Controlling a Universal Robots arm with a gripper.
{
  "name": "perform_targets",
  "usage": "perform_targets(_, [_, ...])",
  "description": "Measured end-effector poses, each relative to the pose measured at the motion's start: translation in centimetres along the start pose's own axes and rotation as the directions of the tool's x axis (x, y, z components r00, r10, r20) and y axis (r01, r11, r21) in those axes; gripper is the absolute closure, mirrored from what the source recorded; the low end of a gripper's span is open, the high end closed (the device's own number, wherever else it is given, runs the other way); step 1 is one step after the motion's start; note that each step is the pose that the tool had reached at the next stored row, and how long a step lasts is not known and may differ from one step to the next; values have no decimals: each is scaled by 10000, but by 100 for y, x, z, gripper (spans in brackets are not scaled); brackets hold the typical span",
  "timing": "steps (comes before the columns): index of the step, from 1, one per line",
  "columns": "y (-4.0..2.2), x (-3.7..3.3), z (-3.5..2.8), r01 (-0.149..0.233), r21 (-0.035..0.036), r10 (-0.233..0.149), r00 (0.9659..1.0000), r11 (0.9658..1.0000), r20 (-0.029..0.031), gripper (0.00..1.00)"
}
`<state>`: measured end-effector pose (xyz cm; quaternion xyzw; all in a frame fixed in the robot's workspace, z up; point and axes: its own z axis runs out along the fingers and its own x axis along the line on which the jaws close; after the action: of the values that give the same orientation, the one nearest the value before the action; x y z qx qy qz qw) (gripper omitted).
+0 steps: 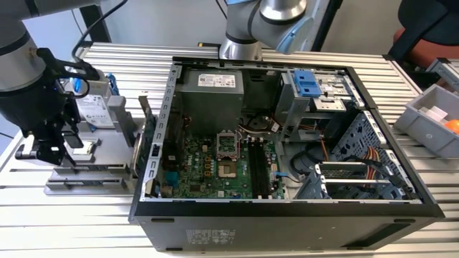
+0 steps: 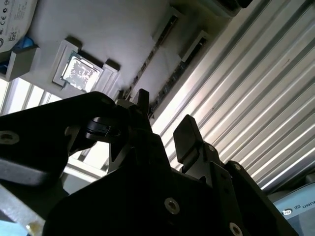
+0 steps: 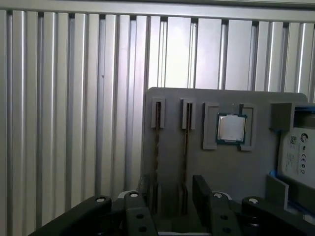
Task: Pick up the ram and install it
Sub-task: 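Pick up the ram and move it above insertion slot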
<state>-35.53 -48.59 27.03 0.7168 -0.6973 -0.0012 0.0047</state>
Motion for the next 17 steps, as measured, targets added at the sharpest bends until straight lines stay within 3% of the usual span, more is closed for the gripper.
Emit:
perform_targets(9, [-1, 3, 33, -13, -3, 13, 10000, 10000, -1, 0])
perform_targets(17, [-1, 3, 138, -13, -5, 13, 10000, 10000, -5, 0])
